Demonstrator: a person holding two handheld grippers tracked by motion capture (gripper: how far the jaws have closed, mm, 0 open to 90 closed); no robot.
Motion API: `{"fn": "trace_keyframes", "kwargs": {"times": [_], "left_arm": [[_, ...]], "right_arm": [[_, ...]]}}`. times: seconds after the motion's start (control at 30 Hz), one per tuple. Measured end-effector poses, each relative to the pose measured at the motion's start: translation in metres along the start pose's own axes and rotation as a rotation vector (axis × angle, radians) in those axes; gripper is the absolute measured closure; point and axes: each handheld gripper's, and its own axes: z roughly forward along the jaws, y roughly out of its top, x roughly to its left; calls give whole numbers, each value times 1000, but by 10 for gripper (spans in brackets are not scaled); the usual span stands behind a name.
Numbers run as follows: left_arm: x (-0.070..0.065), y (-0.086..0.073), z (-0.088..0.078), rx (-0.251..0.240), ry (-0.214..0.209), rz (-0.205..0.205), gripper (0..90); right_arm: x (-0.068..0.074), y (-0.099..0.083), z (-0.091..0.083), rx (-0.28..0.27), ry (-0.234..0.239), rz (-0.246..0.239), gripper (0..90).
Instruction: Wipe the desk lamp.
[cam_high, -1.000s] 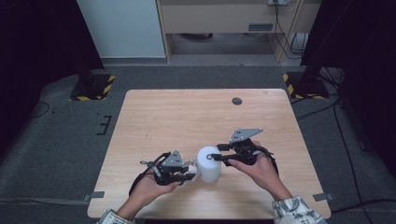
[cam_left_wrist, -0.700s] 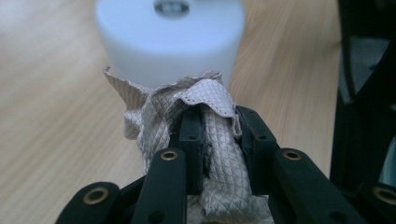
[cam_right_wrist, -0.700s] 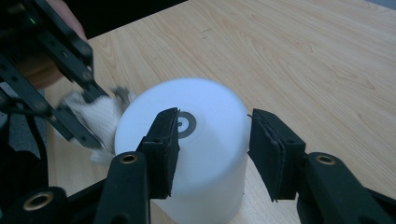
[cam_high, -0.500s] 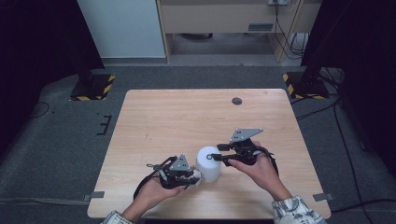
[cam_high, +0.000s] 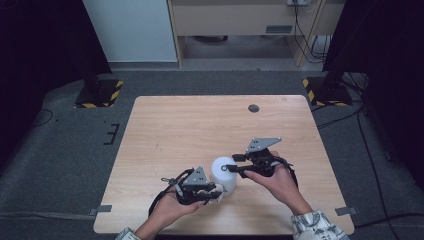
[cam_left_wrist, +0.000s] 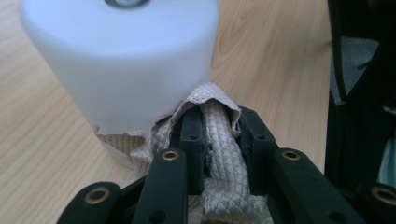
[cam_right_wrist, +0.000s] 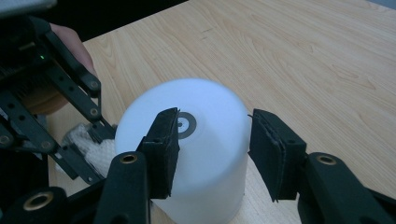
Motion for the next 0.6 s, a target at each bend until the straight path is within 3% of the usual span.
{"fn": "trace_keyframes", "kwargs": {"times": [0.13, 0.23, 0.43, 0.5, 0.6], "left_arm": [[0, -4, 10, 31, -7, 2, 737], [-1, -2, 11, 24, -10, 9, 739], [-4, 8, -2, -95, -25, -2, 746], [-6, 8, -1, -93, -17, 5, 747], [-5, 5, 6, -46, -10, 8, 751]], "right_arm": [[0, 0, 0, 0, -1, 0, 526], [0, 0, 0, 0, 0, 1, 526], [0, 0, 0, 1, 3, 1, 525], [0, 0, 0, 1, 4, 1, 525], [0, 0, 0, 1, 3, 1, 525]]}}
